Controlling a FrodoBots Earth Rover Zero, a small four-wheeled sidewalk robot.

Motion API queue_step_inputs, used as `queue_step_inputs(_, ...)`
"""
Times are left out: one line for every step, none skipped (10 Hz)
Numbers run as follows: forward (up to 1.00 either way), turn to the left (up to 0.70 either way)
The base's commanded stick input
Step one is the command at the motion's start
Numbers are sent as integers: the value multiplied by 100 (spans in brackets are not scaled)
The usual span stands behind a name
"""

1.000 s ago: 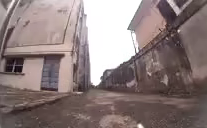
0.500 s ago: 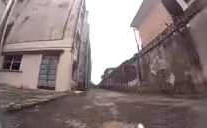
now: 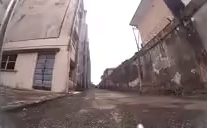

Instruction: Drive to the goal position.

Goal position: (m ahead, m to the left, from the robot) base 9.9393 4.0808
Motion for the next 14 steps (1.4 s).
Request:
queue_step_inputs(85,0)
queue_step_inputs(85,0)
queue_step_inputs(85,0)
queue_step_inputs(85,0)
queue_step_inputs(85,0)
queue_step_inputs(85,0)
queue_step_inputs(85,0)
queue_step_inputs(85,0)
queue_step_inputs(85,0)
queue_step_inputs(85,0)
queue_step_inputs(85,0)
queue_step_inputs(85,0)
queue_step_inputs(85,0)
queue_step_inputs(85,0)
